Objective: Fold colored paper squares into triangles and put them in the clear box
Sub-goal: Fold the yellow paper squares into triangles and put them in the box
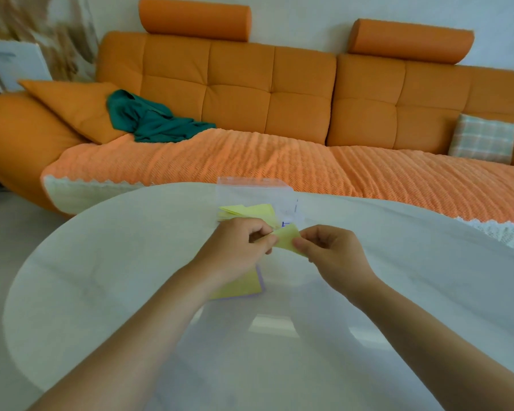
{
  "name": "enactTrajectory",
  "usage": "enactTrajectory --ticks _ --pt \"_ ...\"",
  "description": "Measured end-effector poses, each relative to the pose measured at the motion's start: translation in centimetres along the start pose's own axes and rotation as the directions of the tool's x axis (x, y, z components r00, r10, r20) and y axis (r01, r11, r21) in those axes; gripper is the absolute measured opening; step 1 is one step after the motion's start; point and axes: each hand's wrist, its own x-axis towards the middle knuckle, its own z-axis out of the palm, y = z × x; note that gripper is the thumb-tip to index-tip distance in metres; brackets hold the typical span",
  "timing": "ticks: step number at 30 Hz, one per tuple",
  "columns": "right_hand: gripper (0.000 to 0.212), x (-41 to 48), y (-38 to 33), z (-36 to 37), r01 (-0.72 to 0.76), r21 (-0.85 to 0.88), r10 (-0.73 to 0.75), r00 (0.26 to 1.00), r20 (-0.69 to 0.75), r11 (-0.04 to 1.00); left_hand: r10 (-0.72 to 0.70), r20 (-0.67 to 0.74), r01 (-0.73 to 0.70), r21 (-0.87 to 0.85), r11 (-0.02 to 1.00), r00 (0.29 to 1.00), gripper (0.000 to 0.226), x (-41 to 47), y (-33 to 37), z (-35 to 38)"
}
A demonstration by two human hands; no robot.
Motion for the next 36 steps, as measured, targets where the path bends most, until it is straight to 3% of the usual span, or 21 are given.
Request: enactTrajectory --ticks 5,9,14,19,23,28,31,33,36 --pt "0.013 4.2 -1.3 1.3 0.007 -0.034 -0.01 0.997 -0.082 0.999 0.006 -0.153 0.032 0.241 0.97 0.988 0.023 1.5 -3.2 -3.4" --pt "0.009 8.3 -2.1 2.6 -0.009 -0.073 -0.001 0.991 -0.131 0.997 0.05 -0.23 0.028 0.324 0.946 0.972 0.014 2.8 -5.4 -4.1" --pt "0.009 12.1 -3.0 4.5 -0.107 -0.169 0.098 0.993 -0.06 0.98 0.215 -0.12 -0.141 0.447 0.883 0.969 0.037 4.1 -6.8 -3.3" --pt "0.019 14.1 -2.9 5.7 -0.197 -0.287 0.224 0.972 0.066 0.937 0.179 -0.023 -0.141 0.523 0.841 0.984 0.044 4.5 -8.0 -2.2" --pt "0.021 15.1 -2.5 6.2 -0.186 -0.399 0.227 0.972 0.059 0.898 0.174 -0.015 -0.136 0.561 0.816 0.985 0.039 4.6 -8.2 -1.9" --pt "0.033 15.6 -2.2 6.3 -0.153 -0.631 0.226 0.973 0.037 0.76 0.169 -0.015 -0.13 0.574 0.808 0.986 0.037 4.7 -8.0 -1.8" --pt "0.026 15.2 -2.1 6.2 -0.054 -0.732 0.123 0.992 0.041 0.679 0.159 -0.01 -0.126 0.564 0.816 0.987 0.037 4.6 -8.0 -1.8" --pt "0.014 14.9 -1.8 6.2 -0.001 -0.692 0.05 0.998 0.05 0.722 0.147 -0.007 -0.12 0.537 0.835 0.989 0.037 4.6 -8.0 -1.7" --pt "0.016 14.2 -1.4 6.3 0.044 -0.632 0.054 0.989 0.135 0.774 0.128 -0.027 -0.102 0.46 0.882 0.991 0.035 4.7 -8.4 -1.7"
